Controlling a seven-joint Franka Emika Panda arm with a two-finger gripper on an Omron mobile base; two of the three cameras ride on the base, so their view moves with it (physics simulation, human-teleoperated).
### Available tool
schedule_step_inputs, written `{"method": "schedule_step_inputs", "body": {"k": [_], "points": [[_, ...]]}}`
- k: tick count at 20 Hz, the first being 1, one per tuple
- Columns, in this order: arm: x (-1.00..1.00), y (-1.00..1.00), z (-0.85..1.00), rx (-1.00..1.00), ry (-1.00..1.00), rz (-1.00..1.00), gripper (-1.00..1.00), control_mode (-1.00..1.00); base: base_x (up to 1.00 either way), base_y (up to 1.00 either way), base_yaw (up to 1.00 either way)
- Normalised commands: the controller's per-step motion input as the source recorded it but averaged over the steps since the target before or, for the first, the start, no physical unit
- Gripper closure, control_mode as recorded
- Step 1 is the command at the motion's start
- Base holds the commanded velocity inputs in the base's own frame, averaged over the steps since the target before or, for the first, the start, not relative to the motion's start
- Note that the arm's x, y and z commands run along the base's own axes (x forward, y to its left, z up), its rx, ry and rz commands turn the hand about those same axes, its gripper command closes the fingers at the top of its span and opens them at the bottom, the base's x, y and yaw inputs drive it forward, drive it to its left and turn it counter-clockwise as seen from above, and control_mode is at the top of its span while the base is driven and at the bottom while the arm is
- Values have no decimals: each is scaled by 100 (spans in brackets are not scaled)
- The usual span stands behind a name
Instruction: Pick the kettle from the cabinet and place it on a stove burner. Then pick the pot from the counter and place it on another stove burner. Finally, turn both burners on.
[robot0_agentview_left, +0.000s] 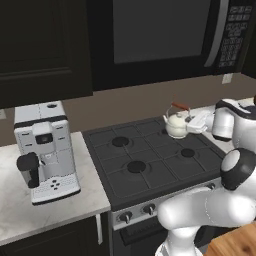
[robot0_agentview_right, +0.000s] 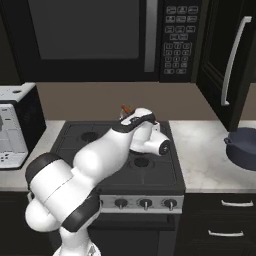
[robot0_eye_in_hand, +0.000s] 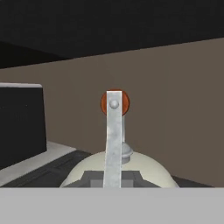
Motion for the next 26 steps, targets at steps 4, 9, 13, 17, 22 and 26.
{"method": "schedule_step_inputs", "body": {"k": [4, 9, 13, 17, 22, 26], "points": [[16, 0, -14, 0, 0, 4, 100, -100, 0, 0, 0], [27, 0, -15, 0, 0, 3, 100, -100, 0, 0, 0], [37, 0, -12, 0, 0, 1, 100, -100, 0, 0, 0], [40, -1, -10, 0, 0, 0, 100, -100, 0, 0, 0], [39, -8, -13, 0, 0, 0, 100, -100, 0, 0, 0], [33, -10, -18, 0, 0, 0, 100, -100, 0, 0, 0]]}}
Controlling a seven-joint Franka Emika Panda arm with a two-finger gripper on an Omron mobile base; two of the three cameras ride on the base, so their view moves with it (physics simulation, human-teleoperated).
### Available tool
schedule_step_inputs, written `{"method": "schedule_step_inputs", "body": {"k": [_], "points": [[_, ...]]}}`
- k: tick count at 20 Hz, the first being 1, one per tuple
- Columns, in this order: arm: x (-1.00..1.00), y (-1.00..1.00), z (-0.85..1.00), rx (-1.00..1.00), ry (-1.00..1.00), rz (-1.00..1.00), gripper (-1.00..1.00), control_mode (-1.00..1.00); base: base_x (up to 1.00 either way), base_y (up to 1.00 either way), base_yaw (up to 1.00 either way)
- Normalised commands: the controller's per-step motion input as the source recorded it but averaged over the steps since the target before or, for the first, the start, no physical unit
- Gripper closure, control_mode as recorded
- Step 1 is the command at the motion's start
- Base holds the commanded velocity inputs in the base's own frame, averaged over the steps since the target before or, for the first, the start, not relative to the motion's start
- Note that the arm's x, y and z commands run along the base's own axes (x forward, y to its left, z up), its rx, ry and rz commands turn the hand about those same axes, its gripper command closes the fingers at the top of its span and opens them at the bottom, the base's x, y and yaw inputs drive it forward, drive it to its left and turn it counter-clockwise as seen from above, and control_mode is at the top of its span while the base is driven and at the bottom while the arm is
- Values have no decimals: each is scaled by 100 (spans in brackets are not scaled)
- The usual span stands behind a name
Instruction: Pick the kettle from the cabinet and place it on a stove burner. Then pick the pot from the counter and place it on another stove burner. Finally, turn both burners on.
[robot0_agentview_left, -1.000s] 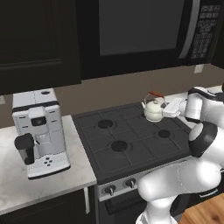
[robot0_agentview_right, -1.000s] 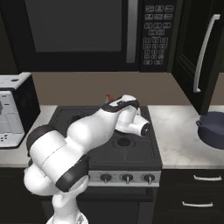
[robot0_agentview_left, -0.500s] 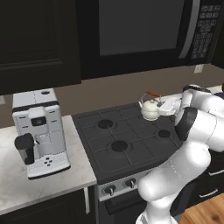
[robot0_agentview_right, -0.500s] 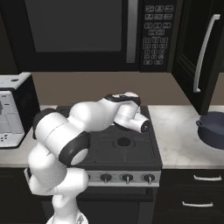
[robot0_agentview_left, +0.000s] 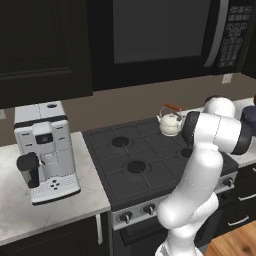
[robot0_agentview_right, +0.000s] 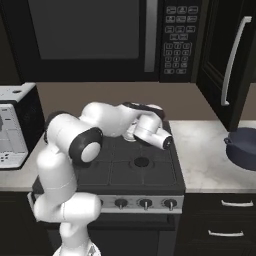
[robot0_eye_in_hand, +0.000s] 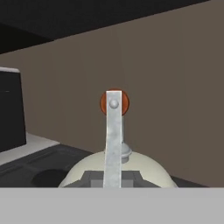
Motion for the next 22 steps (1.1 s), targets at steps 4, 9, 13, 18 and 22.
{"method": "schedule_step_inputs", "body": {"k": [4, 9, 13, 18, 22], "points": [[31, -10, -16, 0, 0, 0, 100, -100, 0, 0, 0], [33, -9, -13, 0, -2, 0, 100, -100, 0, 0, 0], [35, -6, -16, 0, -1, 0, 100, -100, 0, 0, 0], [34, -5, -19, 0, 0, 0, 100, -100, 0, 0, 0], [32, -1, -16, 0, 0, 0, 100, -100, 0, 0, 0]]}}
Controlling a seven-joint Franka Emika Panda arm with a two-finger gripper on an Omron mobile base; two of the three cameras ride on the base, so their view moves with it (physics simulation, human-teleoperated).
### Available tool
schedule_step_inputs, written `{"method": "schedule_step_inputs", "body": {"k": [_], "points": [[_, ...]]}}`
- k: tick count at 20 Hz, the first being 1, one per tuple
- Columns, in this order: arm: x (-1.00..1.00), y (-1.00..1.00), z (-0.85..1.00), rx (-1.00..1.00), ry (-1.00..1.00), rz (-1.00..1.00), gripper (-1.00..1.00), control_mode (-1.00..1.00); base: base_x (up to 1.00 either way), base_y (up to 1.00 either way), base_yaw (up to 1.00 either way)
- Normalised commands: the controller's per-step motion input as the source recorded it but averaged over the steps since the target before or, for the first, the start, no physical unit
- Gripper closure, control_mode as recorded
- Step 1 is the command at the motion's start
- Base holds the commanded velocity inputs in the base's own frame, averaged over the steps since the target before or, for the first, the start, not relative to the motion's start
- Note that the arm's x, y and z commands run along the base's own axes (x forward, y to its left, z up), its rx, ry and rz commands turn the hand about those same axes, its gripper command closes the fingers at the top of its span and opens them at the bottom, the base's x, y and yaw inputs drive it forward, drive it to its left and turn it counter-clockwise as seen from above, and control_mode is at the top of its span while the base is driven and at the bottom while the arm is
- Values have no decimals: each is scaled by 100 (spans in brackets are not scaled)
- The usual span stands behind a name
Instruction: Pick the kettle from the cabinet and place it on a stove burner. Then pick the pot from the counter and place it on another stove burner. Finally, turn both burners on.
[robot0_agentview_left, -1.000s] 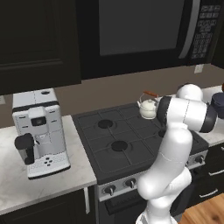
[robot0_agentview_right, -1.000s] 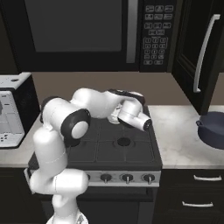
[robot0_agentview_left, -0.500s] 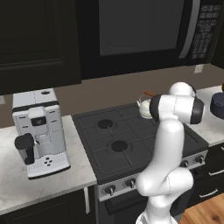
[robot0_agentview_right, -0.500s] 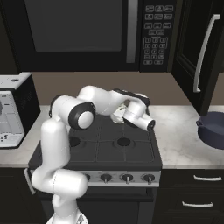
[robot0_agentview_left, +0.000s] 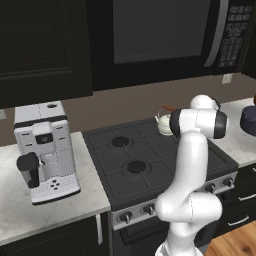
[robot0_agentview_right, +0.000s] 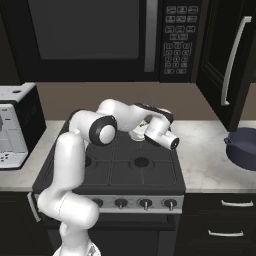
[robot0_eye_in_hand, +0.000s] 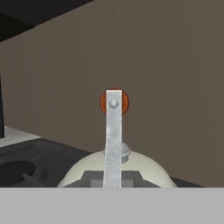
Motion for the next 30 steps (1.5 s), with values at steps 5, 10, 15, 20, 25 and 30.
{"method": "schedule_step_inputs", "body": {"k": [5, 10, 15, 20, 25, 30], "points": [[32, -2, -15, 0, 0, 0, 100, -100, 0, 0, 0], [31, -1, -14, 0, 0, 0, 100, -100, 0, 0, 0], [10, 0, -15, 0, 0, 0, 100, -100, 0, 0, 0], [0, 0, -15, 0, 0, 0, -100, -100, 0, 0, 0], [0, 0, -7, 0, -3, 0, -100, -100, 0, 0, 0], [-7, 0, -3, 0, -4, 1, -100, -100, 0, 0, 0]]}}
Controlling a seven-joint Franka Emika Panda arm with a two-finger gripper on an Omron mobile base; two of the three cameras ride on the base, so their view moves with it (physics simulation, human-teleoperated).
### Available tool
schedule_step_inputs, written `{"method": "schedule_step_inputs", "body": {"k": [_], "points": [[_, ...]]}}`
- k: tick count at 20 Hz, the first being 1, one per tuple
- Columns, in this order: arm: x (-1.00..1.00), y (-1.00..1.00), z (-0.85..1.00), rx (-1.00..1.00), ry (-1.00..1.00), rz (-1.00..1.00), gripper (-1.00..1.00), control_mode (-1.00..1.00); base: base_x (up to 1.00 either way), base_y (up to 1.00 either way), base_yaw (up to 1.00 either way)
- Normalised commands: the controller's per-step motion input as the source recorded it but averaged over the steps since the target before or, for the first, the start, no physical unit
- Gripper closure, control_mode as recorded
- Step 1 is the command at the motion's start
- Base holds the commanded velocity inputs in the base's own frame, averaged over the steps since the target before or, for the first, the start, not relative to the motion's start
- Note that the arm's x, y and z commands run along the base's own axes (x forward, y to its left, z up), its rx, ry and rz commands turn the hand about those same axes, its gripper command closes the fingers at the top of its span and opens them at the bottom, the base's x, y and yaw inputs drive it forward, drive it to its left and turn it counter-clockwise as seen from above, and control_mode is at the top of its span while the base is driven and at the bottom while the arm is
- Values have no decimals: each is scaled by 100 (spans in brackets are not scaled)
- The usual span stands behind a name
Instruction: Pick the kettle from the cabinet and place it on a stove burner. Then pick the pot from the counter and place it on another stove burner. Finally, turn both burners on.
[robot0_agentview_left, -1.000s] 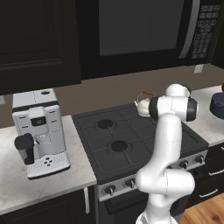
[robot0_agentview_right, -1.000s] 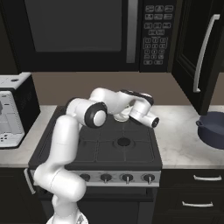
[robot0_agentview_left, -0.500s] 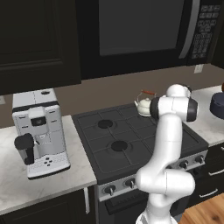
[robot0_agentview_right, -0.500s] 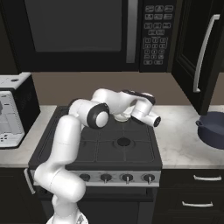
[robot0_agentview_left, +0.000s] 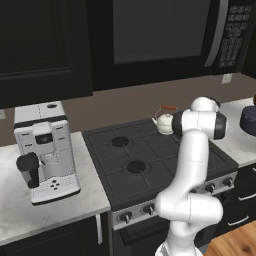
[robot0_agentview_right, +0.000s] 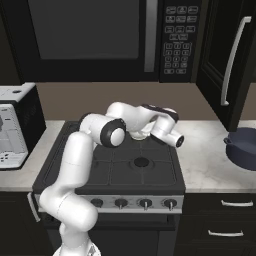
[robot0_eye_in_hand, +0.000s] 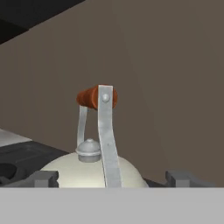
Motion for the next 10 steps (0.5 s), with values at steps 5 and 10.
{"method": "schedule_step_inputs", "body": {"k": [5, 10], "points": [[-16, -6, 0, 0, -5, 2, -100, -100, 0, 0, 0], [-18, -23, 0, 0, -5, 1, -100, -100, 0, 0, 0]]}}
